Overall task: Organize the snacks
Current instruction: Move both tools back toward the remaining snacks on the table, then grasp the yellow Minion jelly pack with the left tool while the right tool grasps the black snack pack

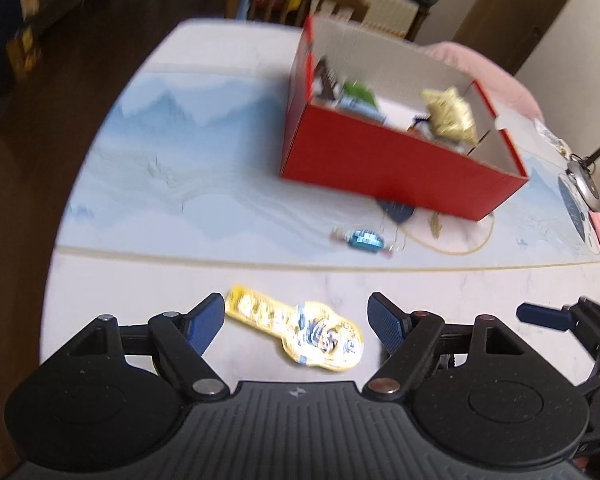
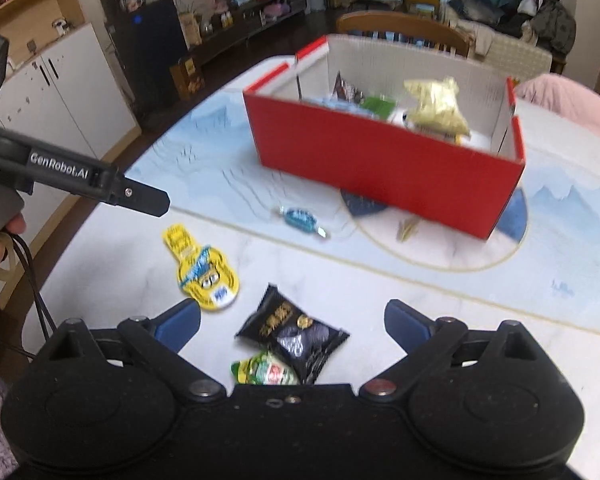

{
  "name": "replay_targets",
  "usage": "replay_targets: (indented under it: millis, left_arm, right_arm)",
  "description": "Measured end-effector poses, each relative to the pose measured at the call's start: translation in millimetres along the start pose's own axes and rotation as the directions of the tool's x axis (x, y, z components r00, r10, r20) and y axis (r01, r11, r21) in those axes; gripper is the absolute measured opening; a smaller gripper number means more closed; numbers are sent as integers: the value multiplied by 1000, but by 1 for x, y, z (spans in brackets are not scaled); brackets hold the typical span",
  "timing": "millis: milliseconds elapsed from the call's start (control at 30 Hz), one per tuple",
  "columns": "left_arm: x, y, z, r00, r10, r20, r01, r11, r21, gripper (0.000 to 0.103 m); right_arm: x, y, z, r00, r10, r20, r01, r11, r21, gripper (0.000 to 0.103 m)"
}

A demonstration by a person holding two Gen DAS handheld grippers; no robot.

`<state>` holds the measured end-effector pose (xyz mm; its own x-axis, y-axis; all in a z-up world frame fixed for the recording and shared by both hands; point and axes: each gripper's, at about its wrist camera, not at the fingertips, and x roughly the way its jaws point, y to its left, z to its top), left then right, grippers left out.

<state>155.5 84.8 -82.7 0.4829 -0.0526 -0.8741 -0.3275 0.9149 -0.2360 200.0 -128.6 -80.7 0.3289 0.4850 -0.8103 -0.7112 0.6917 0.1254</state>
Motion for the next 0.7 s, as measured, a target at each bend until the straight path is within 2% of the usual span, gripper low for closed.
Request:
replay_targets:
  millis: [200, 400, 500, 700]
  left_arm:
    - [31, 5, -1, 992, -1, -128, -17, 990, -140, 78]
    - [57, 5, -3, 976, -21, -216, -44, 955, -294, 78]
    - [66, 3, -4, 971, -7, -237, -79, 934, -350, 78]
    - [73, -8, -4, 971, 33, -238, -128, 910, -394, 78]
  right_arm:
    - [16, -4, -6, 998, 7, -58, -8, 1000, -24, 96]
    - [33, -7, -5, 993, 28, -111, -37, 996, -80, 90]
    - [41, -8, -3, 989, 46, -137, -62, 991, -117, 86]
    - [52, -7, -1, 982, 65, -179, -98, 978, -183, 81]
